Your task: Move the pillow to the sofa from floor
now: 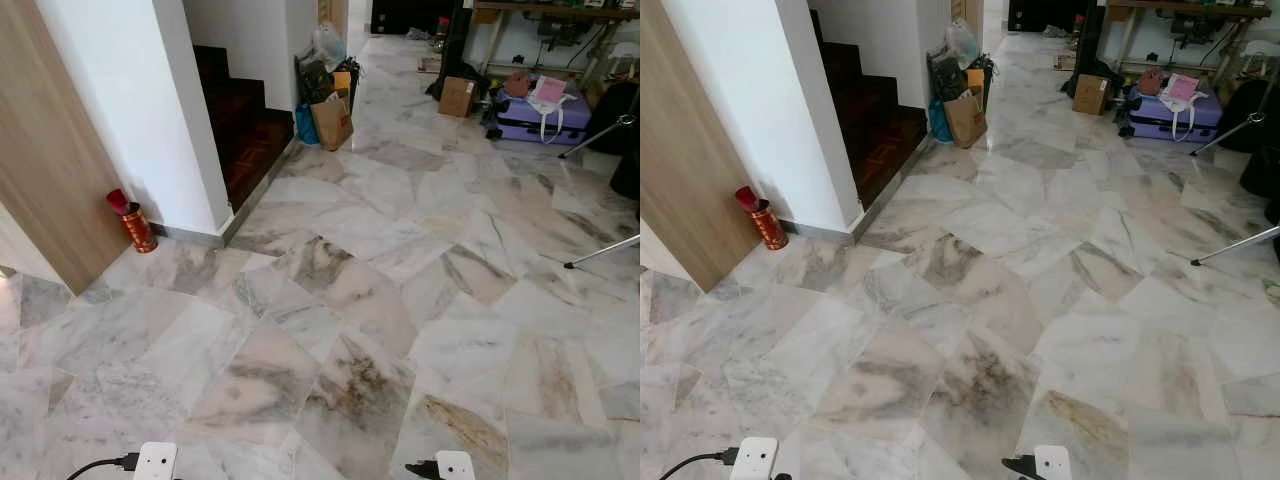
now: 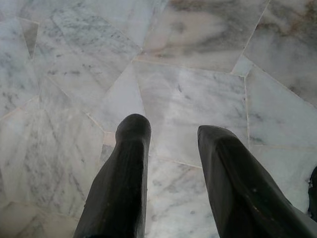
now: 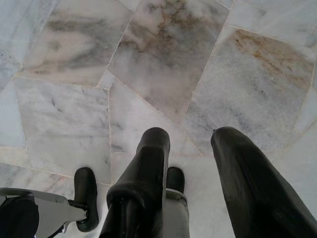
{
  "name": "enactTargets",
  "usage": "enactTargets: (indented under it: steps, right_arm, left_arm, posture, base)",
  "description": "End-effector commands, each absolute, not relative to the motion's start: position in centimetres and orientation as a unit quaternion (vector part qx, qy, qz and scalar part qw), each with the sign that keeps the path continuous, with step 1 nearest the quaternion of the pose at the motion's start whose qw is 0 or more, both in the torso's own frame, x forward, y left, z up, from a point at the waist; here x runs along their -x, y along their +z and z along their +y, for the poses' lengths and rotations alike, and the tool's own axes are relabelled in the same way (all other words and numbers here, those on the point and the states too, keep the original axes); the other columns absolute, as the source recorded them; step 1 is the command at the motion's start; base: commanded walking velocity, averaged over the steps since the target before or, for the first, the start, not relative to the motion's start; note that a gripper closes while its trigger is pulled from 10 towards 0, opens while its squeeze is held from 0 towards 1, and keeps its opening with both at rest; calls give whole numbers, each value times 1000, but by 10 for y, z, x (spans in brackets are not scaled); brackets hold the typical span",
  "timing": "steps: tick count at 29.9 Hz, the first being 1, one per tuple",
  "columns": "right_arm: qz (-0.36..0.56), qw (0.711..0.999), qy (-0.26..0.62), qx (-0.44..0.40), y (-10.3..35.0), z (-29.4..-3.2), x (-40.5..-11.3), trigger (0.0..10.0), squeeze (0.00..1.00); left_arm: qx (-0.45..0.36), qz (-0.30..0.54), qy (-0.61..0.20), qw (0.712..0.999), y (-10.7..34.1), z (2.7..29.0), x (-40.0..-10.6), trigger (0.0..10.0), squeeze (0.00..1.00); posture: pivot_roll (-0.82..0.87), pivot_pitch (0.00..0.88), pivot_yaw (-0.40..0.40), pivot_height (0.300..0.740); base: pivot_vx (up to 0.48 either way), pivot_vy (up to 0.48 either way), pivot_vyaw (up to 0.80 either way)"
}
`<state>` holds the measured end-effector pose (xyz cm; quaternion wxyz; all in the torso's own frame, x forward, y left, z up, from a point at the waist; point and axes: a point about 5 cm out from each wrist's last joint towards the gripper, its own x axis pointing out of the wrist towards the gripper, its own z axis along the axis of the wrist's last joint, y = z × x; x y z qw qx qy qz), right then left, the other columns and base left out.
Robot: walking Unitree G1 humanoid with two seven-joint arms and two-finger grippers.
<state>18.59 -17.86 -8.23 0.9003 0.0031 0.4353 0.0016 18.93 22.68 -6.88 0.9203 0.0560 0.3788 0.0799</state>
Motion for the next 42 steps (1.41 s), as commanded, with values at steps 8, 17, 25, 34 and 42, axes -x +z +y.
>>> enactTargets:
  steps: [8,17,25,34,42]
  right_arm:
    - [454,881,-83,-98,-83,-206,-180,10000,0]
    - [454,881,-83,-98,-83,-206,-180,10000,0]
    - [454,881,-83,-98,-83,-206,-180,10000,0]
    - [454,881,-83,-98,-83,-206,-180,10000,0]
    - [437,879,-101,-159,-83,-206,-180,10000,0]
  left_arm:
    - [14,447,82,891,-79,231,-174,10000,0]
    - [14,447,82,891,-79,231,-174,10000,0]
    - [14,447,82,891,-79,231,-174,10000,0]
    - [14,447,82,891,-79,231,-174,10000,0]
    - [8,435,111,894,-77,242,-172,10000,0]
  posture:
    - [-22,0,39,740]
    - [-22,0,39,740]
    - [-22,0,39,740]
    - [-22,0,39,740]
    - [-20,0,35,740]
  base:
    - [0,0,0]
    - [0,0,0]
    - [0,0,0]
    - [0,0,0]
    - [0,0,0]
